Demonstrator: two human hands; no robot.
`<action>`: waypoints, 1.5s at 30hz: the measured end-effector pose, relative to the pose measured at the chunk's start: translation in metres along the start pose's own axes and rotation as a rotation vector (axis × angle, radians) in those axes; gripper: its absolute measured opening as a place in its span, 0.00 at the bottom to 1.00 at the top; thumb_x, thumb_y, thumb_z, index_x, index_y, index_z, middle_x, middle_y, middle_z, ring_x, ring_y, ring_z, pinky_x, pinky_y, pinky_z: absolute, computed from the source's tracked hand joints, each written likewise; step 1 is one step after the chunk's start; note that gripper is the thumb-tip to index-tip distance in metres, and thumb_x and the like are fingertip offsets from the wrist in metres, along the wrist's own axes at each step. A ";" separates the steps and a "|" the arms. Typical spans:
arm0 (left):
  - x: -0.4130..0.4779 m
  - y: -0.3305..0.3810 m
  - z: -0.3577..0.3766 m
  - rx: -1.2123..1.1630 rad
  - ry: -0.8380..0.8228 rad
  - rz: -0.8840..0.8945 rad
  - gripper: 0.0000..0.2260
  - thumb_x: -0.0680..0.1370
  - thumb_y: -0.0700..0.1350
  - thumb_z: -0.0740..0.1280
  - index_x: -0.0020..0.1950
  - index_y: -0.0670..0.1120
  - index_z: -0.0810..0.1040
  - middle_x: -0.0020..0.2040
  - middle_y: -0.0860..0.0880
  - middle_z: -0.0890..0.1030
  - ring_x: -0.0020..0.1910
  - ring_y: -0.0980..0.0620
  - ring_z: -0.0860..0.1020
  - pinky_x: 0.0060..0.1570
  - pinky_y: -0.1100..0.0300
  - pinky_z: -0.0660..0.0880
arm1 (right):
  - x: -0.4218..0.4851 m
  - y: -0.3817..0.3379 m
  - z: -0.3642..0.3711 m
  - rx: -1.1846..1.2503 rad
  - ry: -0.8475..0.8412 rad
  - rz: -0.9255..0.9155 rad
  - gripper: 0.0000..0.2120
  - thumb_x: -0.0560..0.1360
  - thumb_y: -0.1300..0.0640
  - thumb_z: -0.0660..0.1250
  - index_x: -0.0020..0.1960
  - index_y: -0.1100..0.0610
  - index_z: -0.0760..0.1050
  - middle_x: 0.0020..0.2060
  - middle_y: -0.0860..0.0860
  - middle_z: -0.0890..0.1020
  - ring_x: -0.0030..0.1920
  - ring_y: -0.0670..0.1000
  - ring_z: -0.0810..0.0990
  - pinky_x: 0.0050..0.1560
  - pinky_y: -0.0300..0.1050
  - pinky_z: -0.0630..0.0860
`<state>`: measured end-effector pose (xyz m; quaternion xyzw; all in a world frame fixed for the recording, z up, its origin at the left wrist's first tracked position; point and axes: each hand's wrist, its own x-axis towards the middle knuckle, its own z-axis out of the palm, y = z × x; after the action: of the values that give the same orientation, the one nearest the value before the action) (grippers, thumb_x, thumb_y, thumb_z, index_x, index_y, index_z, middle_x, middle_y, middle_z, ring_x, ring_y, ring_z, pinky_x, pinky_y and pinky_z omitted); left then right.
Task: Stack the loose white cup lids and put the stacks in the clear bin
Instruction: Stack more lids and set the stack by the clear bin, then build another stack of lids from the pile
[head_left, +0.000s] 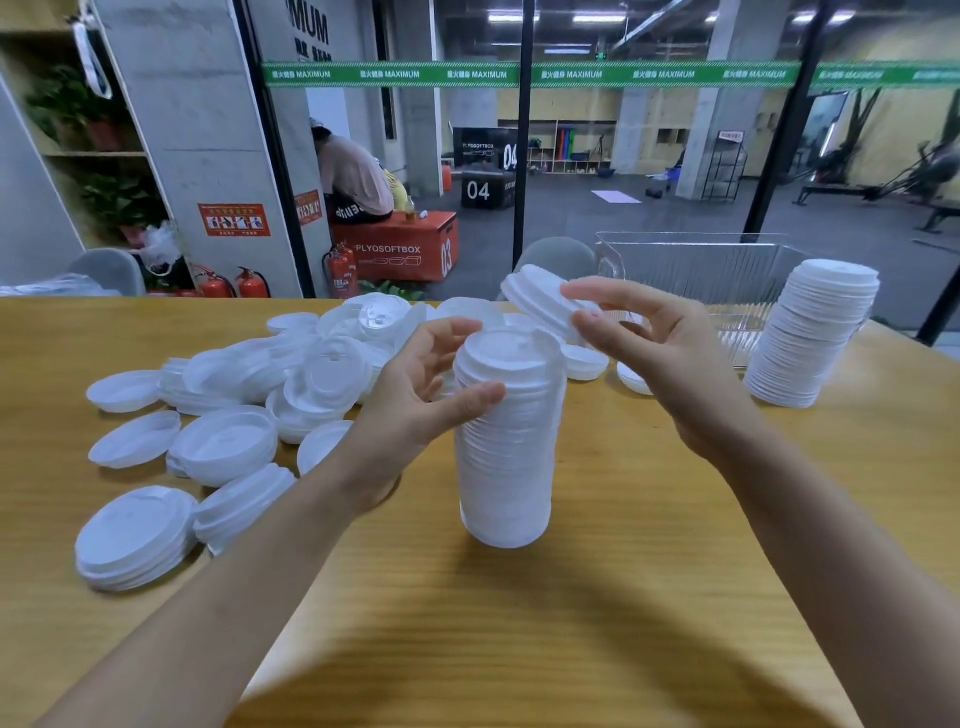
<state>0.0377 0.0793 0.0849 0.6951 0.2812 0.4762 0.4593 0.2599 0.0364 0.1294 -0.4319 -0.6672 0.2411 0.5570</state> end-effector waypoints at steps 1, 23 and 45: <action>-0.001 0.000 0.000 0.003 -0.001 -0.003 0.29 0.65 0.54 0.76 0.64 0.54 0.74 0.63 0.54 0.79 0.65 0.55 0.76 0.62 0.56 0.73 | 0.002 -0.004 0.000 -0.019 -0.041 -0.006 0.10 0.73 0.50 0.72 0.54 0.48 0.83 0.54 0.44 0.84 0.56 0.46 0.81 0.67 0.58 0.71; -0.006 -0.004 -0.001 0.037 0.007 -0.042 0.38 0.65 0.54 0.77 0.72 0.55 0.67 0.68 0.55 0.76 0.69 0.55 0.72 0.72 0.44 0.65 | 0.003 -0.009 0.007 -0.236 -0.263 -0.060 0.20 0.69 0.46 0.72 0.60 0.47 0.81 0.62 0.41 0.79 0.65 0.36 0.73 0.65 0.33 0.67; -0.044 -0.059 0.031 0.774 -0.046 -0.214 0.38 0.68 0.55 0.78 0.74 0.56 0.63 0.58 0.55 0.79 0.64 0.47 0.71 0.66 0.46 0.66 | -0.075 0.107 0.031 -0.417 -0.244 0.236 0.47 0.54 0.33 0.75 0.70 0.41 0.63 0.55 0.45 0.82 0.61 0.50 0.76 0.63 0.57 0.72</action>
<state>0.0522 0.0559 0.0092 0.7939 0.5003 0.2690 0.2169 0.2643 0.0328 -0.0045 -0.5799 -0.7095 0.2121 0.3395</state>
